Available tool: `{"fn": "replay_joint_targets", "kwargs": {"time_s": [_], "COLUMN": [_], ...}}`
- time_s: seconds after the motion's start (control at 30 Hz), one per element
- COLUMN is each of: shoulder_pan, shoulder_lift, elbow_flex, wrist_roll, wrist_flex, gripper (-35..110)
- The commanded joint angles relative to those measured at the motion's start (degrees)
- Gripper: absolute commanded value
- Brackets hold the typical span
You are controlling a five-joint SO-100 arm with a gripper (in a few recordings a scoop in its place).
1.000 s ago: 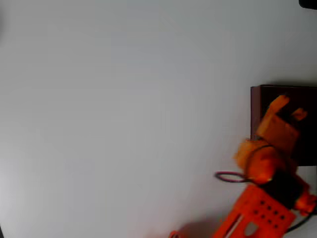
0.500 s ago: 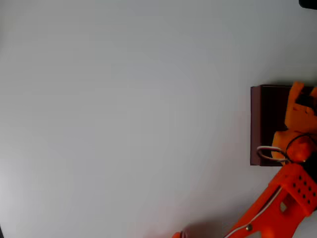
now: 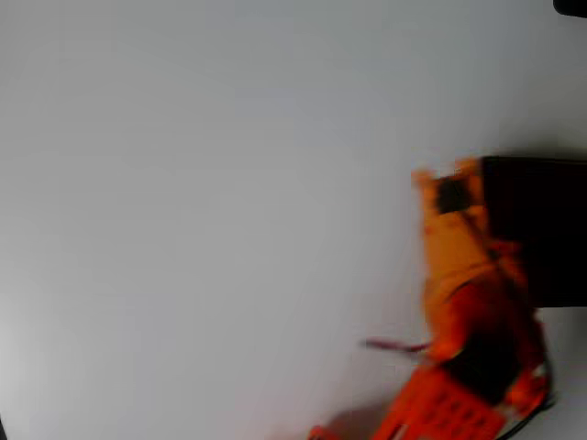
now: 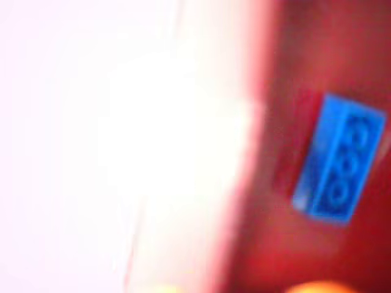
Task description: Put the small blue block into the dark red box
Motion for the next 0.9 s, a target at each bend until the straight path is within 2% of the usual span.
{"fn": "replay_joint_targets", "kwargs": {"time_s": [0.0,0.27,0.43,0.67,0.87], "shoulder_pan": [-8.8,-35.9,-48.5,-60.1,-63.8], "shoulder_lift": [20.5,51.7,71.2,72.5,72.9], "elbow_flex": [7.1,25.9,39.0,49.5,51.7], "wrist_roll": [-3.3,-9.0,-16.6,-26.5,-31.8], "wrist_flex": [4.8,8.8,11.3,12.7,15.2], "gripper": [0,0,0,0,0]}}
